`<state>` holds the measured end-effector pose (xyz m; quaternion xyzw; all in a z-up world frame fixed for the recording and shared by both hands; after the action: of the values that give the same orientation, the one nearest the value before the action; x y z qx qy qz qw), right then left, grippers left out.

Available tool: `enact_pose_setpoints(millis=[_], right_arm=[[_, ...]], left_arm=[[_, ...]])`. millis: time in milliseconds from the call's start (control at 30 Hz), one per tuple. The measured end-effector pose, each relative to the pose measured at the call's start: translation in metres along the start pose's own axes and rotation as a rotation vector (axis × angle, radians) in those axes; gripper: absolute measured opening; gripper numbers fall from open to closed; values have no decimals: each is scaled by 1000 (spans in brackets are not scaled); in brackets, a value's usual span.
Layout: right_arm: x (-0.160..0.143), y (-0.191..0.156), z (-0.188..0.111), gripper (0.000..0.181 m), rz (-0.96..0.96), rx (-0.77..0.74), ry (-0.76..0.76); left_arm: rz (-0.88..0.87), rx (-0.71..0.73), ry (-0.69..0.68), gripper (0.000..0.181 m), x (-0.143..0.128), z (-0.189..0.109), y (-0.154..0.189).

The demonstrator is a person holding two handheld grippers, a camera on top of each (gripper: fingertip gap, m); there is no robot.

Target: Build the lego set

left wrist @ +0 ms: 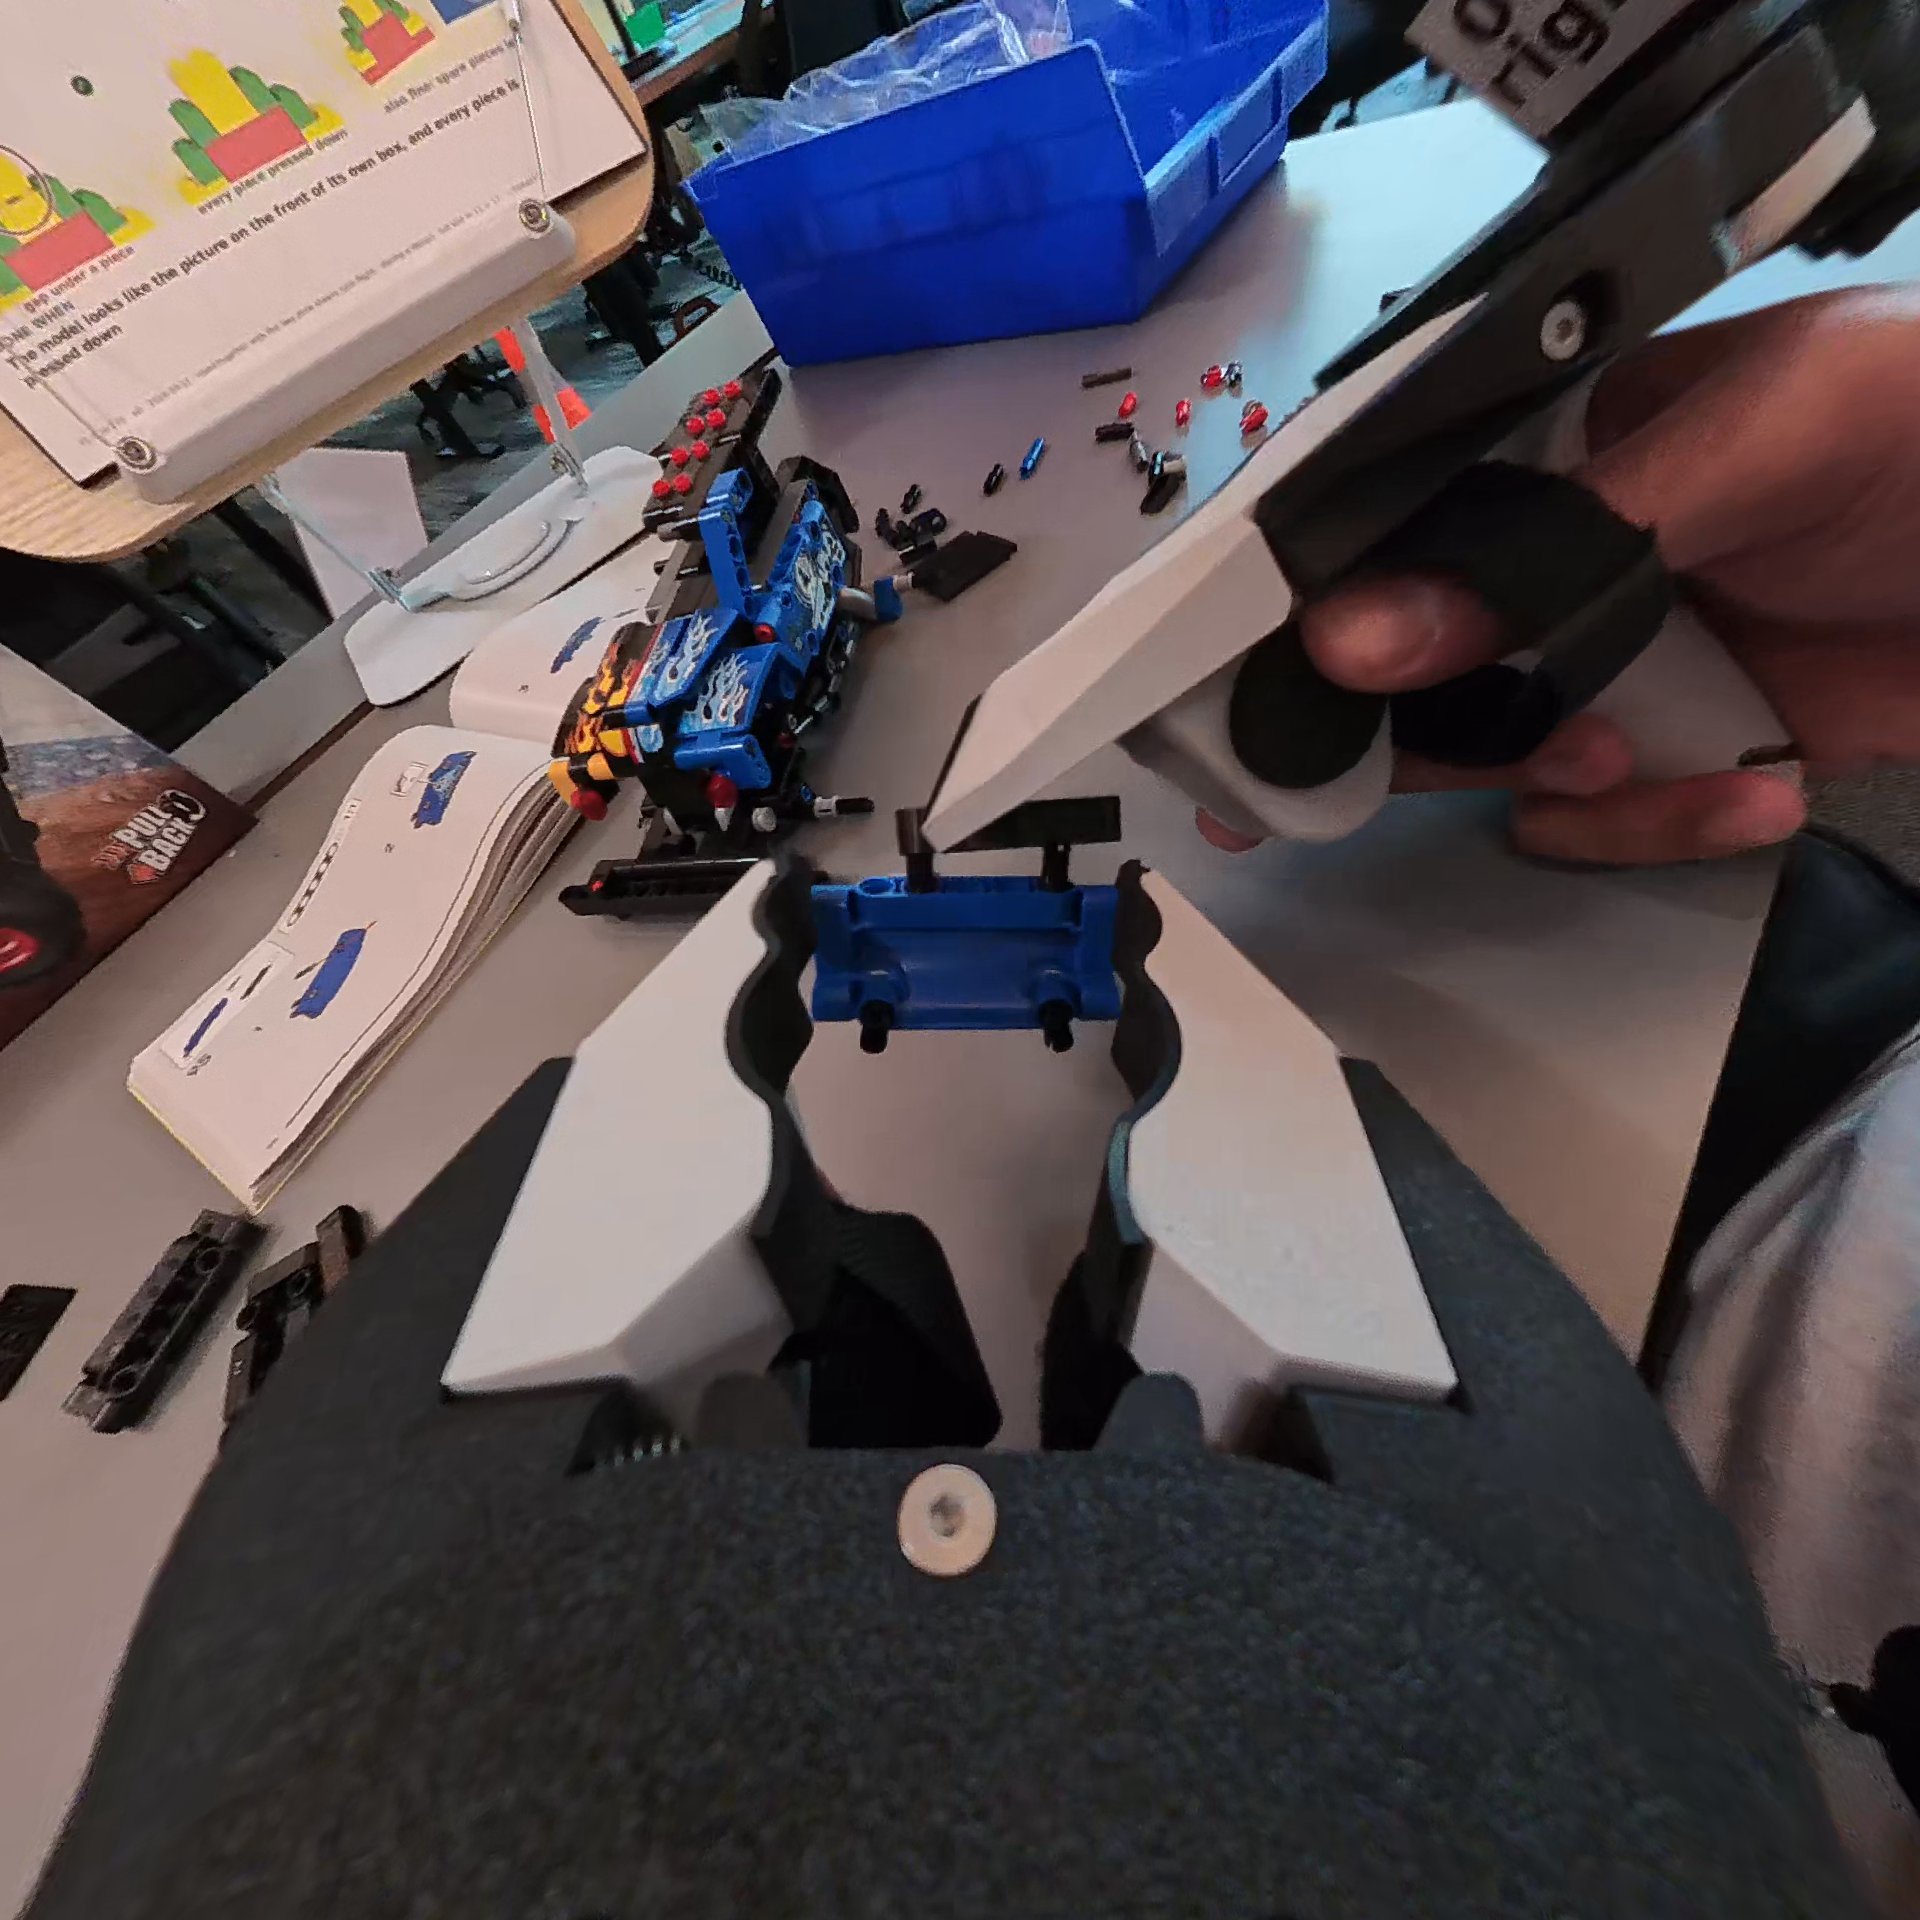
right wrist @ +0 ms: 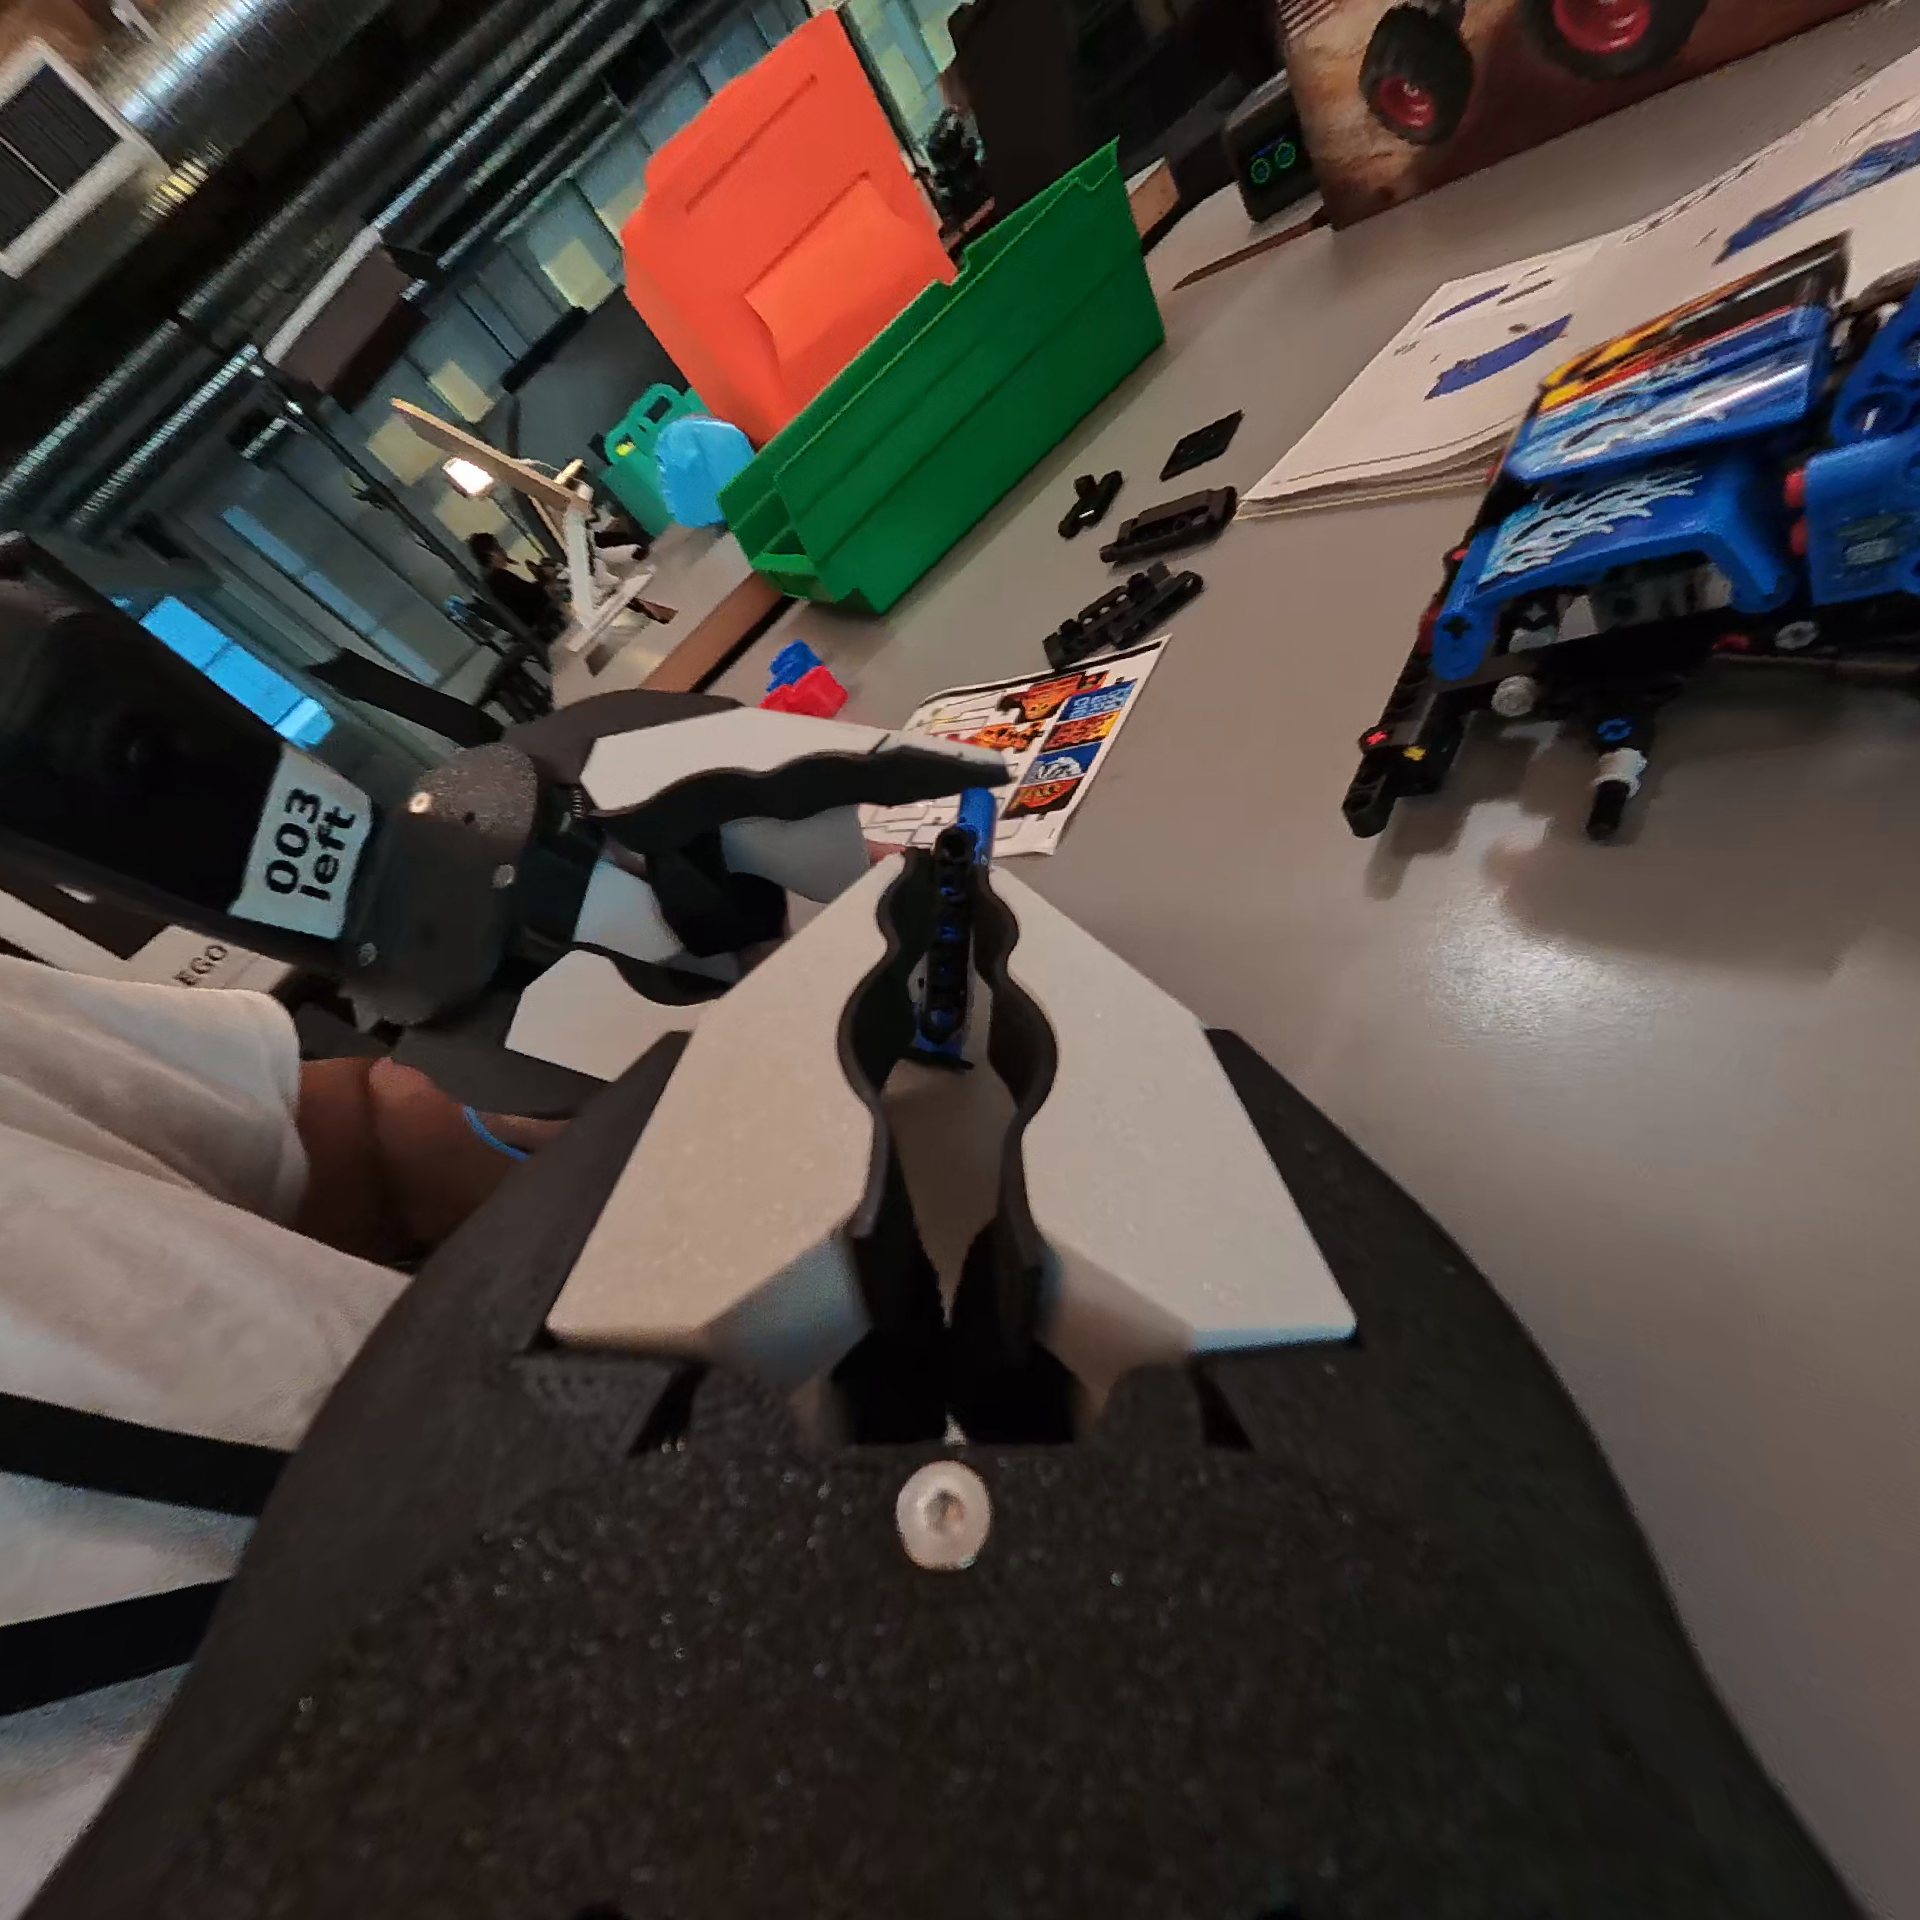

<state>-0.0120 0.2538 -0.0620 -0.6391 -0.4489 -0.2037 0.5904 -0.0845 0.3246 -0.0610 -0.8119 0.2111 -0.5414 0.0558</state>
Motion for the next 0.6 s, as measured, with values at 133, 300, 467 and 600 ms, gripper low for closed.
enact_pose_setpoints(millis=[133,300,467,600], right_arm=[[-3,-2,3,6,-50,-83,-12],[-5,-10,6,6,-254,-261,-62],[-9,-8,10,6,-323,-328,-126],[-4,-6,2,6,-299,-278,-131]], left_arm=[[38,33,-47,56,-3,4,2],[57,38,-79,56,-4,8,3],[79,19,-105,13,-8,10,4],[97,-31,-79,2,-9,4,9]])
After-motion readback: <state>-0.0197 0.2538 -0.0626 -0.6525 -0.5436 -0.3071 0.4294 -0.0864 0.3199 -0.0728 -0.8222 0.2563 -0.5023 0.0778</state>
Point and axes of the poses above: each gripper's, where its closed fingertips meet, z out along the fingers, x out of its top, y = z × x across the jaws, the point moved 7 cm from there along -z, back along the fingers, and after that the axes turned 4 degrees about -y, right-handed, at the moved point
